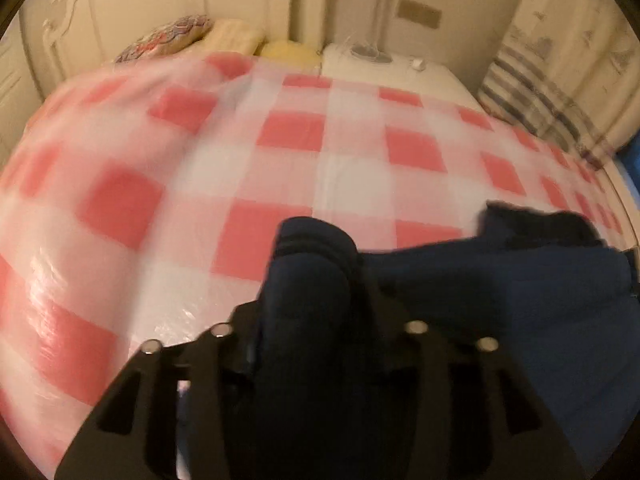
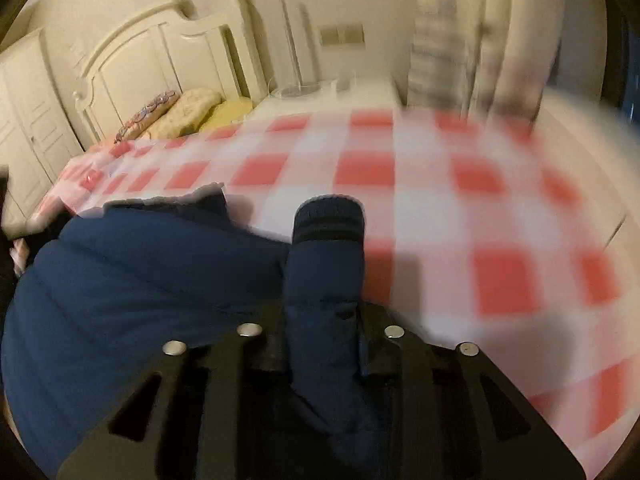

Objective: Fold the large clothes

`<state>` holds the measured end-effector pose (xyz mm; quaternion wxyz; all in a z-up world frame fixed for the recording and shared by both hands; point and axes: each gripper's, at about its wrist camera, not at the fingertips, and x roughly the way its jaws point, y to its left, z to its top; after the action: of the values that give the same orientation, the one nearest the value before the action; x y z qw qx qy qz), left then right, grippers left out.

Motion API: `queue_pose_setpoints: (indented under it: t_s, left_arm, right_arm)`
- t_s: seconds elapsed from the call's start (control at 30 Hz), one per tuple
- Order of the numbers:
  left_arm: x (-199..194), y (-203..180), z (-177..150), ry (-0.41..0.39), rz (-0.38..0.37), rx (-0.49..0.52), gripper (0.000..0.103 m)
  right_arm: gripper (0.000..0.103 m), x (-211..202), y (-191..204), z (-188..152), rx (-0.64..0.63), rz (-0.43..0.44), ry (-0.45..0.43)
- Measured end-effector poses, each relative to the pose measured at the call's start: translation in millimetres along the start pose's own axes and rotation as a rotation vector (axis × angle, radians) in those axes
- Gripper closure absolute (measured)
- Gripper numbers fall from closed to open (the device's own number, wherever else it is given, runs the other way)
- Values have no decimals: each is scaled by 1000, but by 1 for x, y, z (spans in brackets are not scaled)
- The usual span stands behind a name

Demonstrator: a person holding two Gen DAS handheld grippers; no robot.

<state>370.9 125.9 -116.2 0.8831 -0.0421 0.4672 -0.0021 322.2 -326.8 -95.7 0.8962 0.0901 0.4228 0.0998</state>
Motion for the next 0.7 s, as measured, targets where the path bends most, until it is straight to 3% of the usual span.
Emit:
queue_pose_setpoints:
  t_s: [0.07,0.1,0.17,0.23,0.33,0.47,0.6,0.7]
  left_arm:
    - [-13,3,0,-53,53,-22,41]
    - [-15,4,-1,-64,73,-28,29]
    - [-23,9,-2,-88,69,-53,28]
    - [-42,13,-4,-163,109,-90,25]
    - [-81,10,-8,-296,149,-100,18]
    - [-114,-35,-7,-348,94,37,13]
    - [-115,-99,-11,-332,35,193,9]
    - [-86,-130,-17,-282,99,304,8]
  right_arm:
    - [71,-7,-8,0,34,2,-12]
    - [65,-8,-10,-1,37,5,-9]
    - [41,-9,-16,-2,66,10,-3]
    - [21,-22,-21,-3,97,-8,-32]
    - [19,-64,-22,-2,114,-18,-154]
    - [19,-103,25,8,-55,-2,-222]
    - [22,-99,86,13,-241,41,-187]
    - [25,-67,102,11,-285,-11,-100]
